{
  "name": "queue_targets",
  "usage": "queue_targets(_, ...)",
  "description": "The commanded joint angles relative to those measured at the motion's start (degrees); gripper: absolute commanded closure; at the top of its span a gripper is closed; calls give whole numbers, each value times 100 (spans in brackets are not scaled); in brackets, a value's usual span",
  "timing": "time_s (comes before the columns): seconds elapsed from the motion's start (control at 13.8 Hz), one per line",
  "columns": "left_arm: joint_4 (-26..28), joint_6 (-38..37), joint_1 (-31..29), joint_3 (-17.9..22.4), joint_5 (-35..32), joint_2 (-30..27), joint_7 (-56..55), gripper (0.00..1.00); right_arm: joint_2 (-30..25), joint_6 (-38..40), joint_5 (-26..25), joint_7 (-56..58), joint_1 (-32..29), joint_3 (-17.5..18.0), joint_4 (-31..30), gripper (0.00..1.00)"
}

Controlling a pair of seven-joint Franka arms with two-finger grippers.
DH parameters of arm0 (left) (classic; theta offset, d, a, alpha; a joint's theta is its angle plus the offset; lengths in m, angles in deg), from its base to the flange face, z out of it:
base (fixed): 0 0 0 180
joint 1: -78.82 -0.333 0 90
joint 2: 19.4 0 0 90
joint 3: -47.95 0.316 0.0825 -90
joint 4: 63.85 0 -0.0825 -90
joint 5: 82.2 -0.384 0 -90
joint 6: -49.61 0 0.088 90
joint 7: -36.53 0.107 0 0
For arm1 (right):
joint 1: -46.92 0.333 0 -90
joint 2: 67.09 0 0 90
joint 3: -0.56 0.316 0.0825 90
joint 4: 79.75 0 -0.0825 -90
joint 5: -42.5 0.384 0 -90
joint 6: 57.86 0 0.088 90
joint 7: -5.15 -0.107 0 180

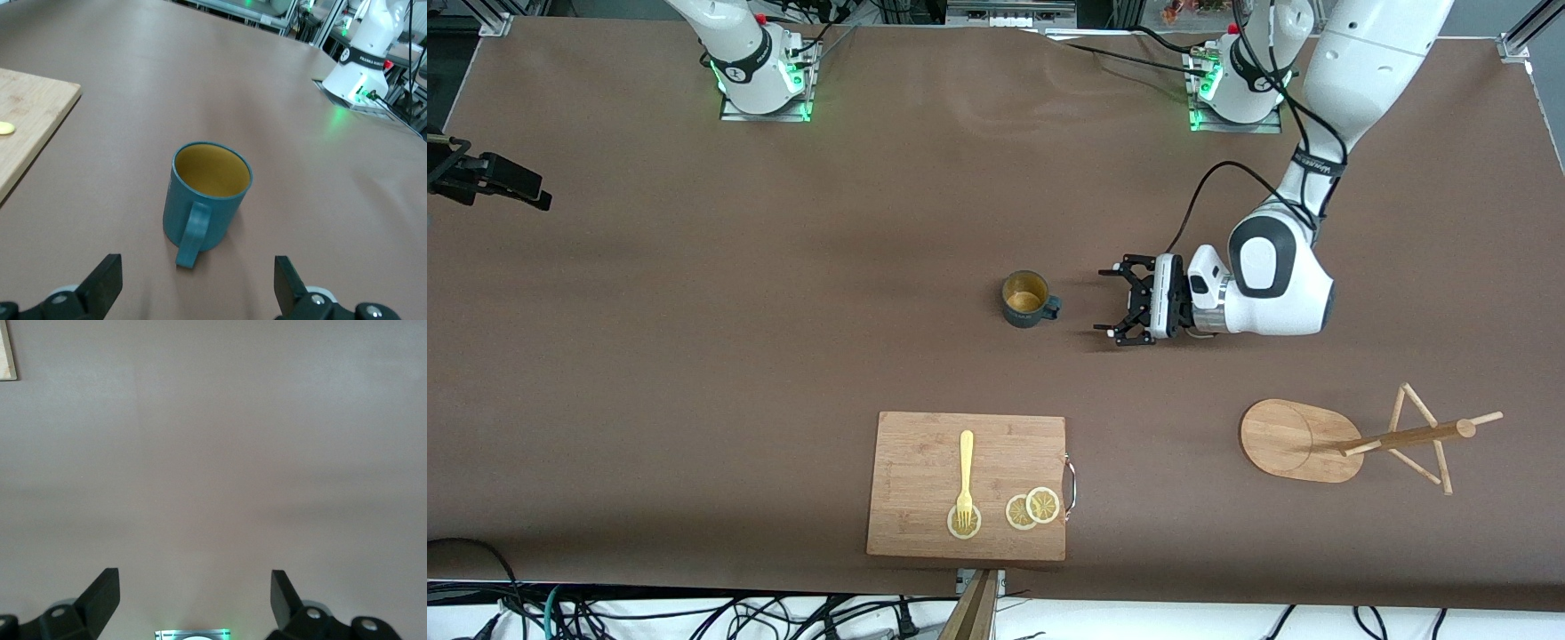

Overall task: Pass cup and hang on rack
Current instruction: 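Move the left gripper toward the mug handle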

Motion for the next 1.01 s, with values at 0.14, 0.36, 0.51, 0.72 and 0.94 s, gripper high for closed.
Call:
queue_targets(0.14, -9, 67, 113, 14, 983, 522, 1268, 0, 73, 143, -29, 89, -40, 35, 100, 0)
queue_targets(0.36, -1, 67, 201, 14, 1342, 707, 1708, 0, 108, 222, 32, 168, -40, 35, 108, 0)
queue_targets(0.51, 0, 76, 358, 14, 1703, 813, 1928, 0, 99, 249, 50, 300, -40, 27, 108, 0)
queue_targets(0.72, 96, 278, 456, 14, 1879, 822, 1999, 0, 82, 257, 50, 406, -40, 18, 108, 0)
queue_targets(0.94, 289, 357, 526, 14, 2160, 822, 2105, 0, 82, 205, 50, 599, -58, -17, 108, 0)
